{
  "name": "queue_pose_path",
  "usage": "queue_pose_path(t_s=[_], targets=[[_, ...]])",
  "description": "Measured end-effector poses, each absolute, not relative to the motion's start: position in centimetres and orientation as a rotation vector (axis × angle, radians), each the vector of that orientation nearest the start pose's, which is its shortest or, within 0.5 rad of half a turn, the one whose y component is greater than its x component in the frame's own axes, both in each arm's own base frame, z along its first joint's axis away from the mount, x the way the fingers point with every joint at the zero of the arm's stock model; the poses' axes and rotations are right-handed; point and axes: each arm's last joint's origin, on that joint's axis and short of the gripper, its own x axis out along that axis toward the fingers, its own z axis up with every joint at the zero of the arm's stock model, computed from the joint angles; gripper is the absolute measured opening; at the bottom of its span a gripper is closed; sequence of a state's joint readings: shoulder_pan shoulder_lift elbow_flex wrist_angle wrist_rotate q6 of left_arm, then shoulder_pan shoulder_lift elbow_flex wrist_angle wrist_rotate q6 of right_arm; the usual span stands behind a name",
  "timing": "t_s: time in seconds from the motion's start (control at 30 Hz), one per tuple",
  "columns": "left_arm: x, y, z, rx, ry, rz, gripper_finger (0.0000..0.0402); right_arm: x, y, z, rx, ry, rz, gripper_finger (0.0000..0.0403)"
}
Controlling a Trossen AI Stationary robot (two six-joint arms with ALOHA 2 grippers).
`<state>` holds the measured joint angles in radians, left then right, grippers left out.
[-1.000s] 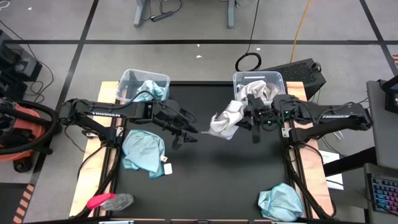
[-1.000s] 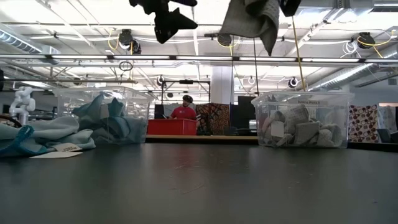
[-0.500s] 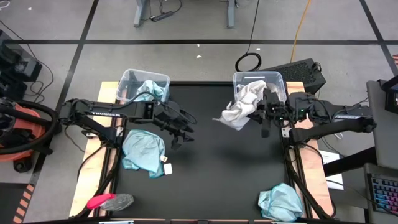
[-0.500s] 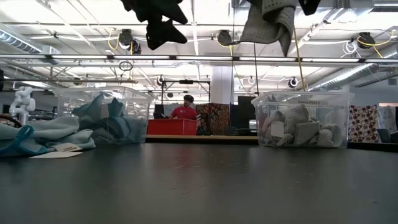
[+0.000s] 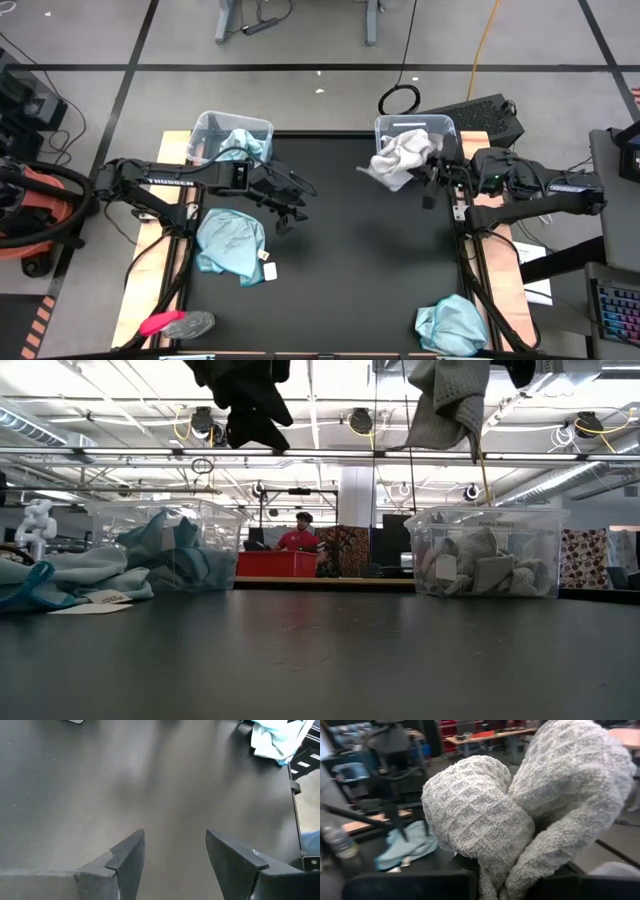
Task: Sort microfiber towel by color & place in baskets
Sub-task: Put the gray microfiber towel into the right transparent bin
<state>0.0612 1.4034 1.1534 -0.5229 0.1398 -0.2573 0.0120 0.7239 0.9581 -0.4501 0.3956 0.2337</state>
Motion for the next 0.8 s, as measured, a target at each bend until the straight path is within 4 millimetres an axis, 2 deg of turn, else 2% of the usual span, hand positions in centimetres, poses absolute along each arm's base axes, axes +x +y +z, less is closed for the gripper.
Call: queue_pose_path(t_s=[0.53, 0.8], targets=[[29.7, 1.5, 29.4, -0.337, 0.773, 0.051, 0.0216, 12.0, -2.0, 37.5, 0.031, 0.164, -0.794, 0.0049], [29.8, 1.5, 29.5, -0.337, 0.760, 0.054, 0.0216, 11.7, -3.1, 37.4, -0.013, 0.195, -0.907, 0.0049]])
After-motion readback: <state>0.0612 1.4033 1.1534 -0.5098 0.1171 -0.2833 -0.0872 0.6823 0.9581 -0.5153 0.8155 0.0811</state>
